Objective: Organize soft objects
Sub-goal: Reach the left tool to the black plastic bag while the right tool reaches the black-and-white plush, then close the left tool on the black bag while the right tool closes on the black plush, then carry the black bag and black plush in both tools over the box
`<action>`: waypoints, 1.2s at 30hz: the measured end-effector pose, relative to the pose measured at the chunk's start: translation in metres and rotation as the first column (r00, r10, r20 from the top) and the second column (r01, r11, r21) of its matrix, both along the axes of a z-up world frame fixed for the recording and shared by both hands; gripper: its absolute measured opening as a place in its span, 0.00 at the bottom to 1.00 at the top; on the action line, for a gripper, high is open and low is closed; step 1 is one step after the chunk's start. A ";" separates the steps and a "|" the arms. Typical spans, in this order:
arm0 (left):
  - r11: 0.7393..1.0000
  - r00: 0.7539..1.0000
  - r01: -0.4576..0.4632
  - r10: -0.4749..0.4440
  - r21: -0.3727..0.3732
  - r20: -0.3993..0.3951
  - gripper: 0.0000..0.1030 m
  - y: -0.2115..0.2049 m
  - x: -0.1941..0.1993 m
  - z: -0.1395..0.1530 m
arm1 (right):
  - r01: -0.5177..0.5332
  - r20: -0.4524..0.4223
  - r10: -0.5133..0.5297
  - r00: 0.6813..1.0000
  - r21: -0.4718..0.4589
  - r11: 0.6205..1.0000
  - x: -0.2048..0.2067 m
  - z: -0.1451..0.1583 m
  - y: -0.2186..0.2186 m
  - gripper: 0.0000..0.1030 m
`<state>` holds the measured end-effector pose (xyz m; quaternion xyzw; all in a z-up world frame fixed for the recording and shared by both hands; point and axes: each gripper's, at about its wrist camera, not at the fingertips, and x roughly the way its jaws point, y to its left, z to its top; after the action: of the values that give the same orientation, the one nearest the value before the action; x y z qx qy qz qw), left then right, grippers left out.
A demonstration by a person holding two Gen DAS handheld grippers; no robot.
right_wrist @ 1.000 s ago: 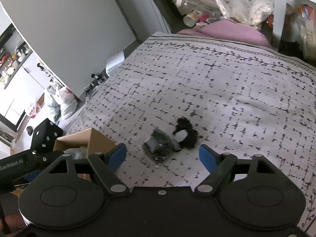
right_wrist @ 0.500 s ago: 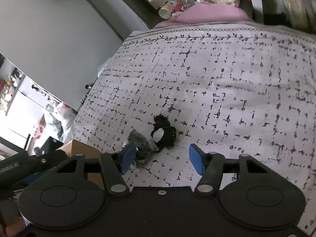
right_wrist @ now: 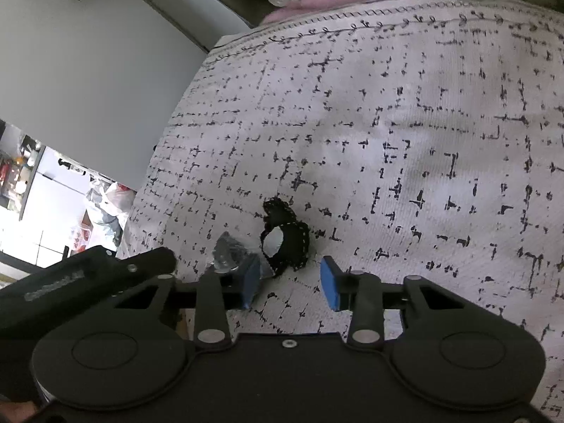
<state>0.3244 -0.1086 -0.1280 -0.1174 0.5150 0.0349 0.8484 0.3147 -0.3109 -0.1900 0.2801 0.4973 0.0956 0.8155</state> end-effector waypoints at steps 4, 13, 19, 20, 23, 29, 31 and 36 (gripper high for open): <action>1.000 0.999 -0.004 0.004 -0.002 -0.039 0.83 -0.006 0.011 -0.017 | 0.006 -0.028 -0.005 1.000 0.023 1.000 0.010 -0.013 -0.002 0.37; 0.999 0.992 -0.046 0.043 -0.026 -0.120 0.83 -0.007 0.030 -0.050 | 0.013 -0.066 -0.009 0.998 0.051 0.999 0.024 -0.031 -0.004 0.37; 0.992 0.986 -0.090 0.076 -0.089 -0.150 0.75 -0.001 0.034 -0.065 | 0.002 -0.072 0.003 0.997 0.069 0.998 0.031 -0.036 0.002 0.37; 0.990 0.985 -0.095 0.079 -0.103 -0.152 0.69 0.000 0.035 -0.066 | 0.002 -0.072 0.003 0.997 0.073 0.997 0.032 -0.037 0.002 0.37; 0.989 0.985 -0.104 0.087 -0.108 -0.145 0.54 0.001 0.035 -0.062 | -0.010 -0.067 0.016 0.998 0.086 0.996 0.037 -0.038 0.008 0.37; 0.995 0.993 -0.078 0.072 -0.065 -0.089 0.49 0.002 0.031 -0.044 | -0.033 -0.068 0.038 0.997 0.084 0.996 0.035 -0.041 0.012 0.17; 0.995 0.994 -0.078 0.073 -0.059 -0.077 0.49 0.004 0.029 -0.039 | -0.033 -0.056 0.038 0.998 0.084 0.996 0.033 -0.039 0.011 0.14; 0.996 0.996 -0.073 0.070 -0.060 -0.048 0.49 0.008 0.021 -0.022 | -0.033 -0.019 0.034 0.999 0.072 0.997 0.025 -0.027 0.007 0.12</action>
<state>0.3459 -0.1004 -0.1503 -0.1610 0.5305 0.0519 0.8306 0.3395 -0.3039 -0.2168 0.3017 0.5062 0.1241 0.7983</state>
